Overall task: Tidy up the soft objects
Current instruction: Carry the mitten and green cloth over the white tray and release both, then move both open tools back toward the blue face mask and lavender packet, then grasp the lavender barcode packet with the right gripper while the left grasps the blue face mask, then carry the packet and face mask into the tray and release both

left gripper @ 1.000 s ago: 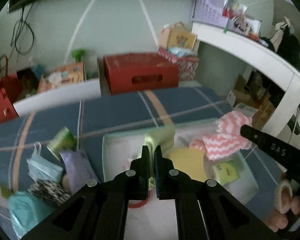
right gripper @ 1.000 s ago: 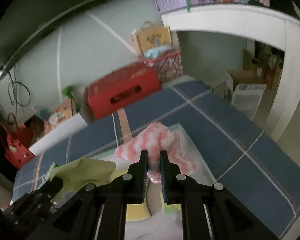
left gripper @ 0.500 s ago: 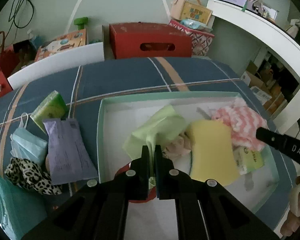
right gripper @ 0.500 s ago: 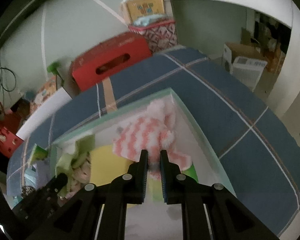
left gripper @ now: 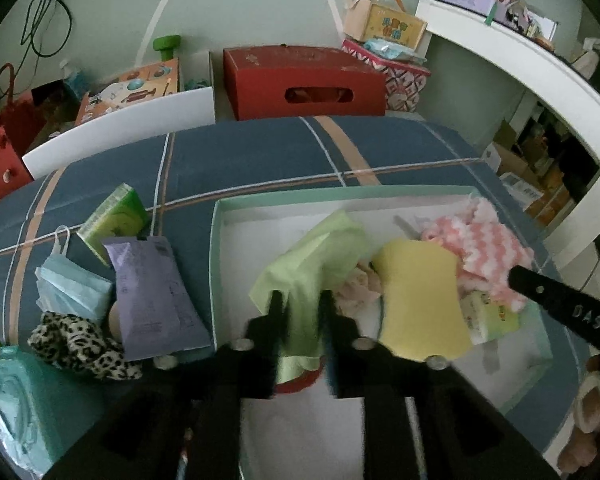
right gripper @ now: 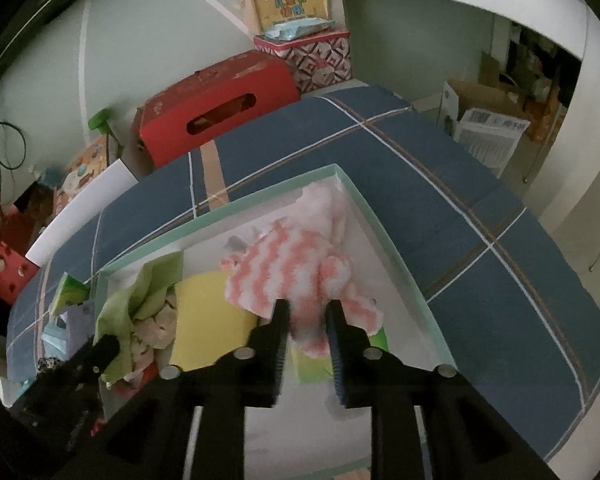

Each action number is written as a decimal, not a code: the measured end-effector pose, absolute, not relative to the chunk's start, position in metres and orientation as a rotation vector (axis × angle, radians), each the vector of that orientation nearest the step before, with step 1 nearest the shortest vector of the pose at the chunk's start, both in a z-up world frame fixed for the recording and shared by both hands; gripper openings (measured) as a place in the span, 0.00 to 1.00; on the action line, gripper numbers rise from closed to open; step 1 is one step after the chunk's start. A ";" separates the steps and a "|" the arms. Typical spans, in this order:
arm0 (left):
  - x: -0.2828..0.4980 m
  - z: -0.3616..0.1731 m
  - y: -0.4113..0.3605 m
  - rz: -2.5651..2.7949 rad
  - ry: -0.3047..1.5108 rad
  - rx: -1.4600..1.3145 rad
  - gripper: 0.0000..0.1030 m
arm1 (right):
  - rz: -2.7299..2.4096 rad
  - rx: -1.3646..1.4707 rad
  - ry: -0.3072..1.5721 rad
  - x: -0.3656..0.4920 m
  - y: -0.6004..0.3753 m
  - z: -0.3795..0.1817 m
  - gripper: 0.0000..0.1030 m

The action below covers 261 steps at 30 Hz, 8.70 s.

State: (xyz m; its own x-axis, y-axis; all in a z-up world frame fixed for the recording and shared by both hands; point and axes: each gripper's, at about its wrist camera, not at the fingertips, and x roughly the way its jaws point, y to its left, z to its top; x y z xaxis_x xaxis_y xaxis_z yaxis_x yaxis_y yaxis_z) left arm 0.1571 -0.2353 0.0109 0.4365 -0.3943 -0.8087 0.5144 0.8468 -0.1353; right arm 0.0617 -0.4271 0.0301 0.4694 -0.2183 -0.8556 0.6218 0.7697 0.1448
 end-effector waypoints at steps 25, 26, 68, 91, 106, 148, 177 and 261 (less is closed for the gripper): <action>0.154 0.041 -0.152 -0.328 1.016 0.046 0.80 | -0.434 0.333 0.951 0.066 -0.373 0.058 0.77; 0.154 0.042 -0.149 -0.322 1.013 0.041 0.83 | -0.431 0.330 0.951 0.067 -0.371 0.058 0.82; 0.212 0.047 -0.015 -0.181 1.006 -0.219 0.83 | -0.337 0.320 0.868 0.098 -0.317 0.075 1.00; 0.264 0.045 -0.028 -0.203 0.984 -0.131 0.94 | -0.119 0.211 0.849 0.189 -0.234 0.070 1.00; 0.287 0.020 -0.028 -0.217 1.057 -0.090 0.94 | -0.078 0.224 0.930 0.213 -0.228 0.034 1.00; 0.312 -0.035 -0.061 -0.385 1.395 -0.170 0.09 | -0.017 0.260 1.107 0.216 -0.227 -0.014 0.32; 0.186 0.066 -0.028 -0.367 0.936 -0.297 0.06 | -0.045 0.295 0.897 0.145 -0.250 0.070 0.31; 0.126 -0.003 -0.189 -0.622 1.133 0.001 0.52 | -0.476 0.330 1.070 0.056 -0.383 0.036 0.44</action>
State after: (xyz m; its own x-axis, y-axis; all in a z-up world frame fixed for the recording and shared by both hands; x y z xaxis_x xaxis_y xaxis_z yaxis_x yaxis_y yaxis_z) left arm 0.1265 -0.1891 -0.0034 0.2751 -0.4623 -0.8430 0.4632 0.8321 -0.3052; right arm 0.0563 -0.3827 0.0365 0.3945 -0.2113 -0.8943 0.5229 0.8519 0.0294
